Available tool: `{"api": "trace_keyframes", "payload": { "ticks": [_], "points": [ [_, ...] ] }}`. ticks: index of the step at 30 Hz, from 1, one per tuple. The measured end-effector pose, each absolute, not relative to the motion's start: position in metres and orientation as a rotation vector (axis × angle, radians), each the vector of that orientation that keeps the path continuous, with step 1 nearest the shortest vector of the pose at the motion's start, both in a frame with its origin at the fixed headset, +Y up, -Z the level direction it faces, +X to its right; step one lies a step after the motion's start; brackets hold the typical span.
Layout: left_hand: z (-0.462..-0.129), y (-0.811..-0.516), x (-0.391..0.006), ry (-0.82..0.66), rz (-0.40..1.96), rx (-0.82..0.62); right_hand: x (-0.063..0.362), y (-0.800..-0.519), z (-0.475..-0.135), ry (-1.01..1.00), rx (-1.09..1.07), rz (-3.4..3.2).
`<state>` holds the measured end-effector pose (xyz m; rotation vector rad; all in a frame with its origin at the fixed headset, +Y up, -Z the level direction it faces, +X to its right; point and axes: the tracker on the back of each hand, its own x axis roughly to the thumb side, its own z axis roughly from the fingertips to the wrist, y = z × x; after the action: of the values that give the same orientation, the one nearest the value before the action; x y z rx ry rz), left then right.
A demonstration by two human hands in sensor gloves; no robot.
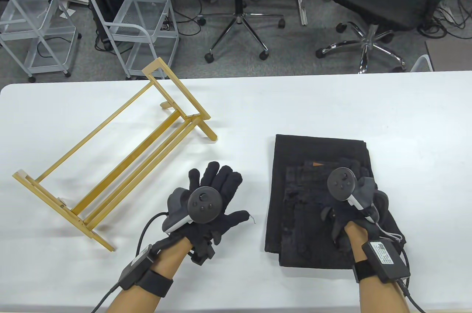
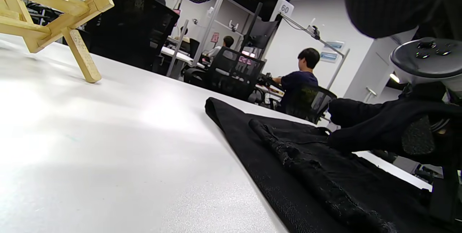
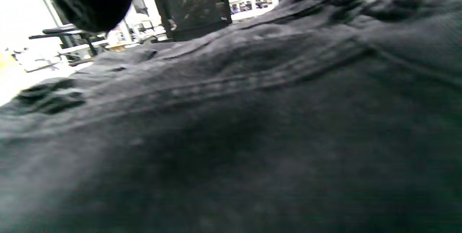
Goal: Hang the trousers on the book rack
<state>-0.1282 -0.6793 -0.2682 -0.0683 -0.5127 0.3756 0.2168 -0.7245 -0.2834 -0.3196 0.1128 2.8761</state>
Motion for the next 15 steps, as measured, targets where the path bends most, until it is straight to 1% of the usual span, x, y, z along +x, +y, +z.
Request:
{"api": "trace_keyframes", "payload": {
  "ticks": [7, 11, 12, 15],
  "points": [
    [-0.266, -0.679, -0.129, -0.512, 0.357, -0.079, 0.237, -0.735, -0.281, 0.23, -0.519, 2.798],
    [-0.265, -0.679, -0.13, -0.508, 0.35, -0.083, 0.251, -0.747, -0.28, 0.396, -0.644, 2.715],
    [-0.265, -0.679, -0.13, -0.504, 0.351, -0.089, 0.256, -0.75, -0.279, 0.434, -0.664, 2.678],
    [-0.265, -0.679, -0.13, -0.499, 0.351, -0.104, 0.263, -0.754, -0.279, 0.458, -0.654, 2.593]
  ]
}}
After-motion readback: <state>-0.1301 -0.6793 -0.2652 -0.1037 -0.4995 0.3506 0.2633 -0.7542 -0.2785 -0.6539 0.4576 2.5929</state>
